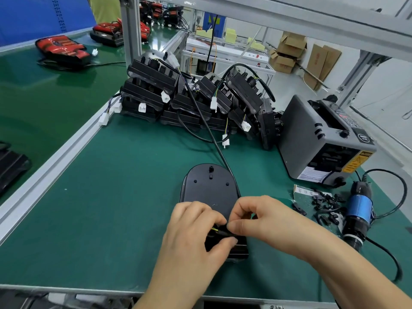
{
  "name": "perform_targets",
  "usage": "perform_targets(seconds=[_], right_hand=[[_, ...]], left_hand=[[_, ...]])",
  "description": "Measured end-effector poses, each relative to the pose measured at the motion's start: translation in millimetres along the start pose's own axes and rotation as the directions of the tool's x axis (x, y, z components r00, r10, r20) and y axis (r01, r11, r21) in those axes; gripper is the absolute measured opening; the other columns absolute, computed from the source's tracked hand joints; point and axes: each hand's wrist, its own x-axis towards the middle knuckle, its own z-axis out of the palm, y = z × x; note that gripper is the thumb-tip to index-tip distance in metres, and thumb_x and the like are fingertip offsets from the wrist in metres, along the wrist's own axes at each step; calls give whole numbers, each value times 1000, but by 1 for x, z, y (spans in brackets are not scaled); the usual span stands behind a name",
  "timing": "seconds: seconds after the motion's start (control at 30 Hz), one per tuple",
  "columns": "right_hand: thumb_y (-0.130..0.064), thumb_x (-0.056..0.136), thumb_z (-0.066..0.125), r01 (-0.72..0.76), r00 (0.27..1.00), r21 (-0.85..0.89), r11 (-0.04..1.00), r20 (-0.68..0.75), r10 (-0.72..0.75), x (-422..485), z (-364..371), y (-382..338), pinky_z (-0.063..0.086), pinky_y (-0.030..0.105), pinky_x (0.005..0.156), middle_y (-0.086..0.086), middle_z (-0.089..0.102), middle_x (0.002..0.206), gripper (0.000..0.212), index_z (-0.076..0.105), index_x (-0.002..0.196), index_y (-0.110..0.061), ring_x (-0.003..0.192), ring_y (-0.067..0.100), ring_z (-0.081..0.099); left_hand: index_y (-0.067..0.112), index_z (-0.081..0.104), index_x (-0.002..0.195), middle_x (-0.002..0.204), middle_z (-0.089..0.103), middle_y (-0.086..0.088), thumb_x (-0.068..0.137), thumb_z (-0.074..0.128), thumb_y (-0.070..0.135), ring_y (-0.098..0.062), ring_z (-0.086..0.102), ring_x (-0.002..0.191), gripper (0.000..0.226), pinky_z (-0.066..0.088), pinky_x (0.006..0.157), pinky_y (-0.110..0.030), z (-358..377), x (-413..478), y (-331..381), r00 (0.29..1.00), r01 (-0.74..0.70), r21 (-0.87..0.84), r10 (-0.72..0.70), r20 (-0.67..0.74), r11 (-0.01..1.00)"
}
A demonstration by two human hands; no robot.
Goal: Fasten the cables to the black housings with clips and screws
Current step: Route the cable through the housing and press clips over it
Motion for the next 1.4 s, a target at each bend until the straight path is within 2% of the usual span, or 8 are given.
perform_targets(seconds=[0.2,0.3,0.4,0.5,0.57,0.87,1.17,1.4], right_hand=[[-22,82,69,-6,999,128,992,54,-1,3,-2,2,42,17,69,-7,62,74,9,66,74,-21,69,2,53],[-18,82,68,-13,996,140,990,95,0,6,-3,1,41,20,71,-6,60,73,11,65,72,-20,71,4,52],[-17,82,69,-40,989,91,995,143,27,10,-8,0,41,22,73,-8,62,73,11,65,73,-22,72,4,53],[-20,83,69,-63,977,36,997,208,54,14,-12,-1,39,12,64,-16,60,65,14,65,70,-24,63,-2,51],[-23,82,70,-69,968,-15,998,239,70,18,-15,-2,38,14,64,-17,58,62,13,65,71,-25,61,-2,49],[-28,80,72,-31,944,-207,978,314,96,33,-24,-15,40,18,68,-19,59,62,11,65,72,-28,60,-3,50],[-24,79,72,-2,936,-137,991,348,50,33,-25,-13,42,29,76,-15,61,68,9,67,73,-28,69,4,52],[-22,80,72,-18,928,-144,989,367,70,38,-25,-14,41,23,76,-17,61,66,10,67,73,-28,67,0,52]], left_hand=[[34,61,80,86,45,23,67,63,41,-2,42,97,15,36,71,-14,0,0,-1,1000,10,-38,-10,5,999],[35,55,82,89,46,23,66,61,41,-3,43,100,18,35,80,-12,-3,-1,-3,999,25,-69,-23,29,997],[32,54,84,92,50,21,71,59,41,-5,44,107,17,34,86,-12,-9,-1,-9,997,7,-121,2,77,993],[29,58,84,94,56,18,76,60,36,-10,45,117,11,34,92,-14,-13,-1,-14,993,-11,-166,30,112,986],[27,60,84,94,58,18,77,65,31,-9,43,121,9,32,94,-12,-13,-1,-15,993,-8,-184,30,116,983],[21,64,82,92,61,17,75,67,25,-7,44,118,8,30,93,-8,-14,0,-13,993,2,-219,24,118,976],[21,64,80,91,60,17,76,67,26,-8,46,114,8,32,91,-10,-14,1,-14,993,-10,-228,36,112,974],[21,64,78,90,60,17,75,68,27,-10,46,113,8,32,91,-11,-13,1,-15,994,2,-239,25,108,971]])
